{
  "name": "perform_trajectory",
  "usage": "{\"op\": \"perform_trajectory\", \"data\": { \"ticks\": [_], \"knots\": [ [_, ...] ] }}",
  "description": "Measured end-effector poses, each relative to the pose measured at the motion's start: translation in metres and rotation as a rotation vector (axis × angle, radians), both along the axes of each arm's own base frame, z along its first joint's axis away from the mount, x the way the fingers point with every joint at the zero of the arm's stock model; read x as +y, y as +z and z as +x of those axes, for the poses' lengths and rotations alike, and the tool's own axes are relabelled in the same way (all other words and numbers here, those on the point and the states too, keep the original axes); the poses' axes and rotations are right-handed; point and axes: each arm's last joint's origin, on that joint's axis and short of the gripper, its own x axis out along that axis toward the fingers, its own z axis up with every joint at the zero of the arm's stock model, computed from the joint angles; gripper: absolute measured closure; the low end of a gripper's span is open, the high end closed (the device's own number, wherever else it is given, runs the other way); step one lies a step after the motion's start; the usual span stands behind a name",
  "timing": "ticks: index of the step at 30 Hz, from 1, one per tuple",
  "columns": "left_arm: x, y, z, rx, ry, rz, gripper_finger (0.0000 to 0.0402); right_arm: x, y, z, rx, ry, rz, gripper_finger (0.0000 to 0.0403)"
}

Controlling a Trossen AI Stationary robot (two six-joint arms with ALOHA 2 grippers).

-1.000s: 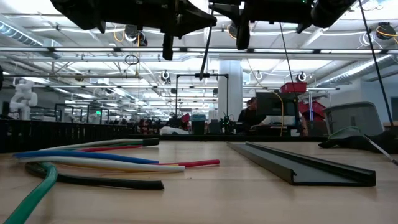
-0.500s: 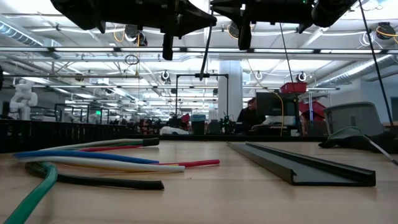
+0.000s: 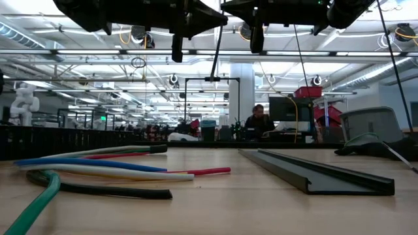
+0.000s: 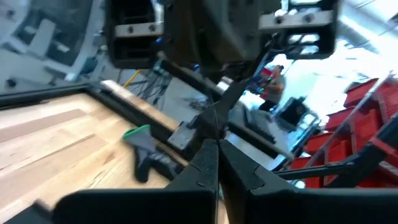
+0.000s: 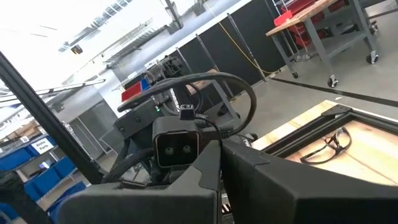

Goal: Ziptie cables
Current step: Prepare the zip tie

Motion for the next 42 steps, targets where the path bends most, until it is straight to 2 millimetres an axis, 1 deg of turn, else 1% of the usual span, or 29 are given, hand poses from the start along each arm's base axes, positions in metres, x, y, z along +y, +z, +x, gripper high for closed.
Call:
{"op": "perform_trajectory", "data": {
  "ticks": [4,7,9,12,16,19,23,26,28,33,40,42],
  "knots": [
    [0.002,0.007,-0.001,-0.067,-0.025,0.037,0.0329,0.001,0.000,0.000,0.004,0.029,0.004,0.0403],
    [0.005,0.008,-0.003,-0.041,-0.034,0.062,0.0283,0.001,0.000,0.000,0.005,0.046,0.003,0.0403],
    [0.007,0.014,-0.008,-0.014,-0.024,0.111,0.0257,0.002,-0.001,0.000,0.008,0.062,0.006,0.0403],
    [0.009,0.027,-0.023,0.060,-0.010,0.255,0.0232,0.002,0.001,-0.001,0.007,0.104,0.018,0.0403],
    [0.008,0.047,-0.050,0.186,0.020,0.514,0.0224,-0.002,0.012,-0.010,-0.033,0.121,0.062,0.0403],
    [0.000,0.064,-0.065,0.304,0.060,0.781,0.0224,-0.007,0.017,-0.014,-0.066,0.135,0.203,0.0403],
    [-0.016,0.080,-0.069,0.432,0.050,1.203,0.0224,-0.010,0.017,-0.013,-0.088,0.136,0.513,0.0403],
    [-0.028,0.083,-0.068,0.472,0.009,1.491,0.0223,-0.012,0.018,-0.012,-0.143,0.127,0.681,0.0403],
    [-0.035,0.080,-0.067,0.480,-0.023,1.625,0.0223,-0.012,0.020,-0.012,-0.175,0.124,0.763,0.0403],
    [-0.044,0.076,-0.063,0.464,-0.062,1.700,0.0223,-0.004,0.018,-0.009,-0.195,0.063,0.873,0.0403],
    [-0.052,0.064,-0.053,0.421,-0.155,1.751,0.0223,0.006,0.015,-0.006,-0.182,0.054,0.937,0.0403],
    [-0.054,0.063,-0.048,0.395,-0.145,1.759,0.0223,0.008,0.014,-0.006,-0.178,0.034,0.944,0.0403]
  ]
}}
